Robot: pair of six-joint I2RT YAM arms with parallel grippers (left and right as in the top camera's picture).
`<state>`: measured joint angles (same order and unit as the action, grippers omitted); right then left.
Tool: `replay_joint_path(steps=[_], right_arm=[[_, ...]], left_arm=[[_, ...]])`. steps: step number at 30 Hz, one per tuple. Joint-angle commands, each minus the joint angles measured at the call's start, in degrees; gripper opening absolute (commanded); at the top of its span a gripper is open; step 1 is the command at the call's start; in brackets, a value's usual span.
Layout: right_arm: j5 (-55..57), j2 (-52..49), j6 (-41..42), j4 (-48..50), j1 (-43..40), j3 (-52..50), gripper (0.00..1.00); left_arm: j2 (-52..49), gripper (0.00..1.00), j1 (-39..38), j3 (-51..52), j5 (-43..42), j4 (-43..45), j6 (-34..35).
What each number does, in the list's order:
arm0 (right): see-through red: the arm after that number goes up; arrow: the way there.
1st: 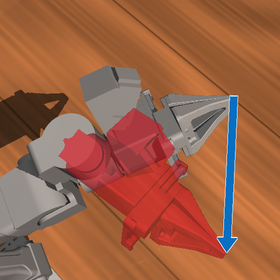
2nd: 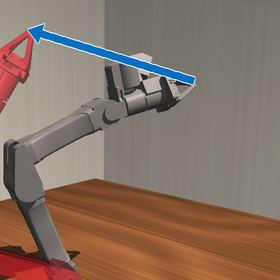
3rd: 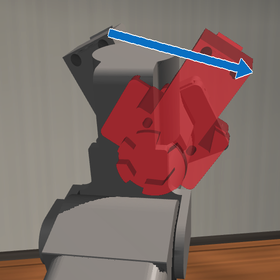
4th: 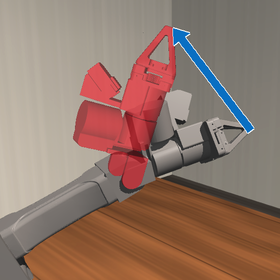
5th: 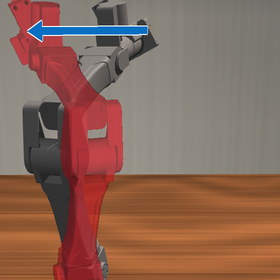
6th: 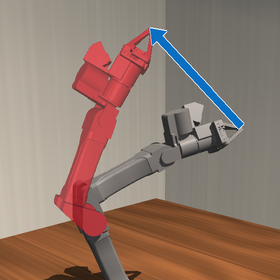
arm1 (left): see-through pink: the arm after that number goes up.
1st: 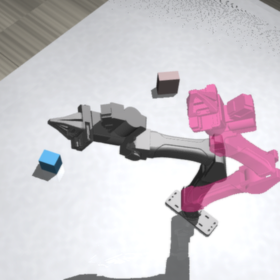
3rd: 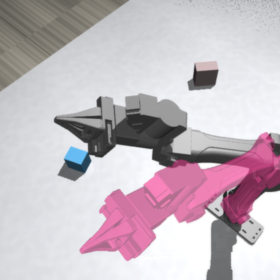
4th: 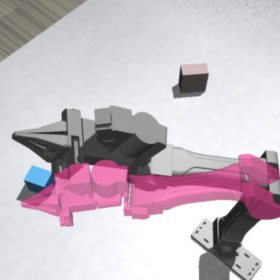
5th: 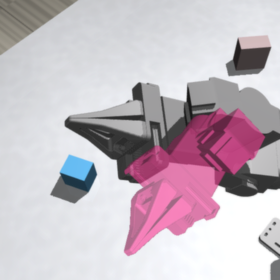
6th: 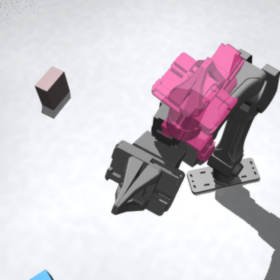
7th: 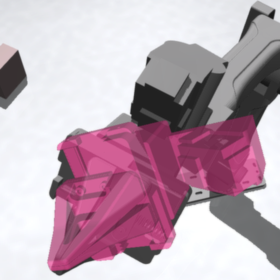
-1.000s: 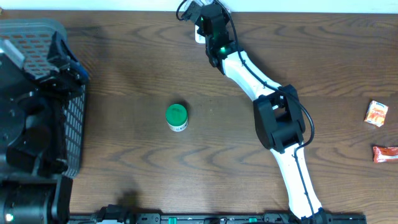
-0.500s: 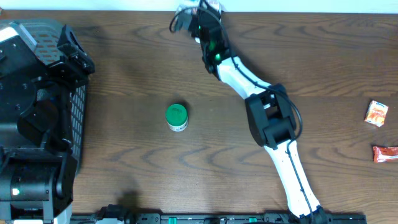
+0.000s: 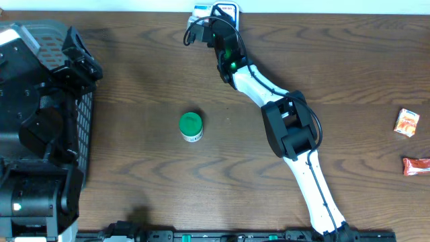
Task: Scan the item barcode
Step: 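Carry the Panadol box to the right table edge and release it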
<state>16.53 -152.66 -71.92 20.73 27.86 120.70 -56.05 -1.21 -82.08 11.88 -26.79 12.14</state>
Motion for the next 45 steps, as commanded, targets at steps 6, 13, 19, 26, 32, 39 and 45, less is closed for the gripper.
replay_joint_path(steps=[6,13,19,26,32,39,45], right_arm=[[7.21,11.3,-1.11,-14.19,1.4,0.35,0.24],[18.53,23.26,17.84,-36.72,0.66,0.35,0.19],[20.06,28.85,43.28,-63.36,-6.25,0.35,0.21],[14.38,28.79,58.23,-86.44,-21.46,0.0,0.15],[3.58,28.79,62.64,-90.86,-35.78,-2.27,0.2],[0.7,28.79,64.65,-89.68,-51.21,-6.51,0.22],[-1.73,28.79,67.89,-86.07,-62.73,-12.72,0.43]], left_arm=[[0.39,0.84,0.24,0.39,-0.74,0.11,-0.55],[0.74,0.84,0.24,0.39,-0.74,1.6,-0.55],[3.1,0.84,0.24,0.39,-0.74,1.81,-0.55],[7.37,0.84,0.24,0.39,-0.74,1.79,-0.52],[9.16,0.84,0.24,0.39,-0.74,1.81,-0.52],[9.33,0.84,0.24,0.39,-0.74,2.27,-0.52],[9.33,0.84,0.24,0.39,-0.76,2.4,-0.52]])
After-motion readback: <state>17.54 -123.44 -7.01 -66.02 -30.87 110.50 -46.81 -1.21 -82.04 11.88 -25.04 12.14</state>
